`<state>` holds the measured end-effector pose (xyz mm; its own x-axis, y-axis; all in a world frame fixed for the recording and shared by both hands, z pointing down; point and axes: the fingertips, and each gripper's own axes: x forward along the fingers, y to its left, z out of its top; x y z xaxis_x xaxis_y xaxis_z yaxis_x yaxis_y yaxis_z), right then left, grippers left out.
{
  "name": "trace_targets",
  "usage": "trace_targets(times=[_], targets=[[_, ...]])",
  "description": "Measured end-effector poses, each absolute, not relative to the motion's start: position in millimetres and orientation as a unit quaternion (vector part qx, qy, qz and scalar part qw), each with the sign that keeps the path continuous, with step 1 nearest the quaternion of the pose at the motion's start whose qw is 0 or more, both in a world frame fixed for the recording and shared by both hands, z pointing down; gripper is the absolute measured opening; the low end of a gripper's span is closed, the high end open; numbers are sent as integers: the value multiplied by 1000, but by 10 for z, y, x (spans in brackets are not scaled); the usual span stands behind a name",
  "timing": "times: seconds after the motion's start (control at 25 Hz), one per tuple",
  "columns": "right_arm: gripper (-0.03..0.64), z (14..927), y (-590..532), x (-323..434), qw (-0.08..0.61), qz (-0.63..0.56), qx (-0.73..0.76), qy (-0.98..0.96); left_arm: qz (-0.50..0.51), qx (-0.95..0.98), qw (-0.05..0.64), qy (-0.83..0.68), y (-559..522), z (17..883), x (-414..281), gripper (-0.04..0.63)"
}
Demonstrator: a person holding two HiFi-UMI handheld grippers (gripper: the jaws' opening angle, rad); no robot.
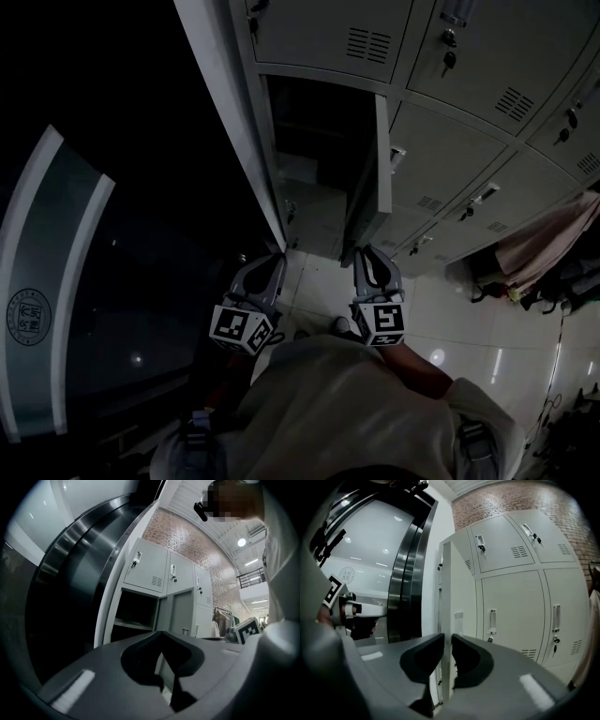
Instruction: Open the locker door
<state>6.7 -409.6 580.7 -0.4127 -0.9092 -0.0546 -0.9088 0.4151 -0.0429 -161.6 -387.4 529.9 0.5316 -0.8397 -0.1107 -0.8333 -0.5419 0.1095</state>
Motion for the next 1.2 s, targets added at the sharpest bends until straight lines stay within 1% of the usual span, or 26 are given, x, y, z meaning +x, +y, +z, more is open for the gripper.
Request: trace_targets(times=[0.12,0.24,0.36,0.4,0.44,0.48,0.64,0.72,0.8,0.84,0.92,1.0,1.04,1.12,1.2], targets=[[51,5814,-4086,81,36,-8,-539,841,-77,872,26,-483,-3847,5305,-1633,111],[48,5767,-4038,97,42,-7,-539,841,-87,866,32,-491,-3798,5299,-1678,65],[48,5696,-3913,130,53,-5,-539,840,-93,862,33,-498,-3739,5306,-1755,66],[40,5680,-3866,149,56,-5,-540,840,-93,860,32,-500,-3718,5313,-1773,66],[12,5666,-3826,166,59,-6,-541,839,-93,860,30,-502,-3698,5322,-1787,65],[2,5655,-3794,179,63,-7,-541,839,-92,859,29,-503,-3680,5330,-1797,65],[2,5608,-3741,204,74,-13,-543,836,-88,860,20,-503,-3629,5352,-1803,64],[2,5576,-3714,196,76,-11,-543,836,-67,860,10,-505,-3589,5373,-1808,65],[2,5575,-3691,190,70,-6,-545,835,-3,859,12,-512,-3524,5442,-1812,66],[2,5598,-3673,191,62,-9,-548,834,26,857,17,-514,-3495,5481,-1814,65],[2,5684,-3623,193,34,-22,-554,831,40,858,26,-511,-3464,5535,-1823,65],[2,5665,-3613,179,49,-20,-558,828,27,863,22,-504,-3468,5562,-1844,65],[2,5661,-3612,162,58,-21,-559,827,7,865,7,-501,-3489,5544,-1862,64],[2,5754,-3558,116,32,-36,-560,827,-41,868,-25,-494,-3522,5470,-1896,65],[2,5787,-3464,88,14,-43,-556,830,-57,870,-28,-490,-3474,5407,-1891,64]])
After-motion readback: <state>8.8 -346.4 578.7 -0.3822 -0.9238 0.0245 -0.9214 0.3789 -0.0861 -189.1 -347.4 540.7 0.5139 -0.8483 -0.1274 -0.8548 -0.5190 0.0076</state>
